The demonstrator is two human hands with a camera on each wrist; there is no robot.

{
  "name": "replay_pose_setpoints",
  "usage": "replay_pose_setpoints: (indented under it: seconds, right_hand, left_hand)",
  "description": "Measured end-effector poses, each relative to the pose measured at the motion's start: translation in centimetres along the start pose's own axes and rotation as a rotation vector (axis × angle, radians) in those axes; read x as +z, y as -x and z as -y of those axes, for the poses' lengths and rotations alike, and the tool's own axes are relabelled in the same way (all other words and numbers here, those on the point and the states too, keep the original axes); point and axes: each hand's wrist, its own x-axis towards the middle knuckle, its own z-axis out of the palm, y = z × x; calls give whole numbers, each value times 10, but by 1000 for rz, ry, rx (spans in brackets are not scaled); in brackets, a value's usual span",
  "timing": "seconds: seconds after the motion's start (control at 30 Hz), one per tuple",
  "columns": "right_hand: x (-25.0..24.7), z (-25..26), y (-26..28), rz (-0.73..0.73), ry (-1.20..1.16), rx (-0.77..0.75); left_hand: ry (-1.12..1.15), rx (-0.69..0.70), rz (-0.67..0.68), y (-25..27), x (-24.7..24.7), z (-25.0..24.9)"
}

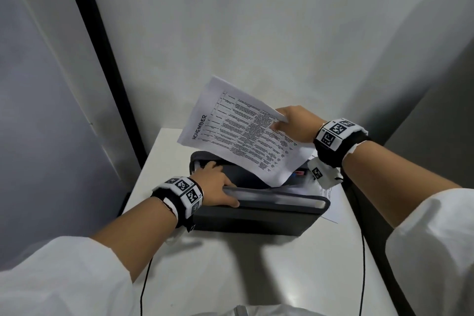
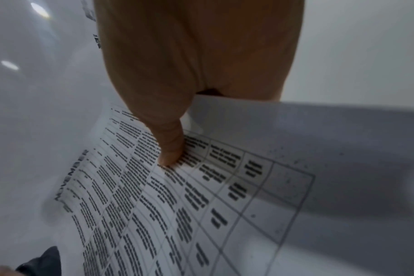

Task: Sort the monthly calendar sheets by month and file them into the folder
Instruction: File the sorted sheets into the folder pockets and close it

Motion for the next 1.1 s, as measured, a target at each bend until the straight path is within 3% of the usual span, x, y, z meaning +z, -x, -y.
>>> replay_pose_setpoints:
  seconds: [0.13,0.37,0.53,0.77,1.1]
  right_hand:
    - [-7,-2,4,-99,-53,20]
    - [-3,-9,11,-87,-47,68]
    - [-2,-13,15,54,107,85]
    - [-2,2,5,143,284,49]
    - [-12,26,-8,172,423,40]
  left_hand:
    - [-18,17,-18,-2,1,0]
    - [-30,29,-11,-5,0,-1]
    - [-71,68,-45,-7,1,3]
    - [-145,80,-122,-7,4,12]
    - [-237,34,-279,-9,11,20]
